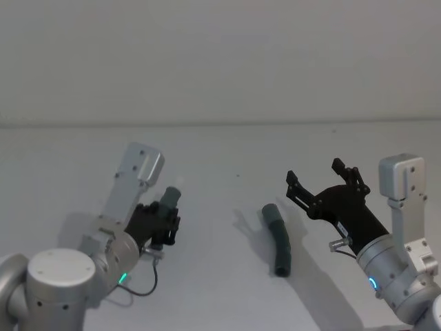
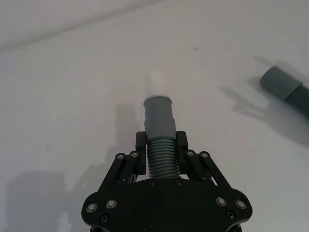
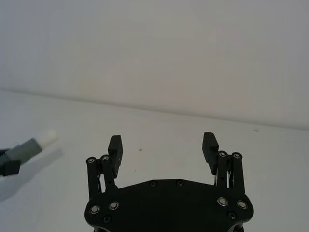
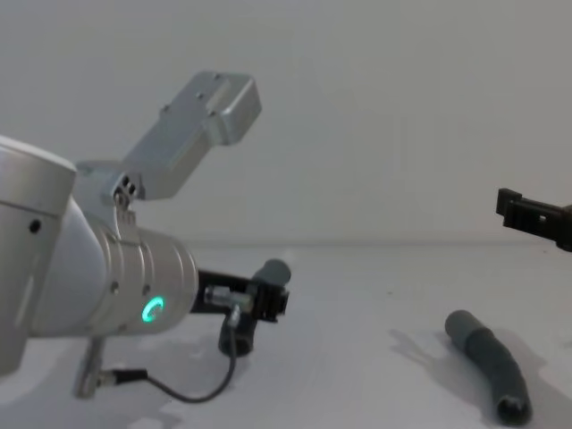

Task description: Use both hands to pick up one end of the pipe from the table, align the ends, and insert them.

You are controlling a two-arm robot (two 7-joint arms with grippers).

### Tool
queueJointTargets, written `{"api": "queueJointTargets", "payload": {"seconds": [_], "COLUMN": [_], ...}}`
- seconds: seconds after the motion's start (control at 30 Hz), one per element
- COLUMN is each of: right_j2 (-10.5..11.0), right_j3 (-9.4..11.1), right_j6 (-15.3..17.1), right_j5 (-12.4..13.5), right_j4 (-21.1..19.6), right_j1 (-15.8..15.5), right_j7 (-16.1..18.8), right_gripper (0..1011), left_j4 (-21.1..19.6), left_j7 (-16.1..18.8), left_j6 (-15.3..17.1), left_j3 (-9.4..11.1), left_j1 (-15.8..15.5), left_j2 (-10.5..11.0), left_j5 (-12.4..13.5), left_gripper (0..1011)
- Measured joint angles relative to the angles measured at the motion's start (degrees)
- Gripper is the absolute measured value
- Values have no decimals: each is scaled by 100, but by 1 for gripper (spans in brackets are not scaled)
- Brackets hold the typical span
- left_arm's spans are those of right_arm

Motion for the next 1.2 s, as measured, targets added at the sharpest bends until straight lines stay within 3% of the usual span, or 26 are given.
{"api": "queueJointTargets", "payload": {"seconds": [0.63,1.2], "right_j2": [0,0], "right_j3": [0,0], "right_j6": [0,0], "right_j5": [0,0], "right_j4": [0,0], "right_j1": [0,0], "right_j7": [0,0], "right_gripper": [1004,1004], "left_j4": [400,971], "left_j7": [-1690,-3703], "left_j6": [-745,-1213], "left_j3": [147,475], "left_j1": [-980,-2129], "left_j2": [915,1825], "left_j5": [-128,-409], "left_gripper": [325,325]}}
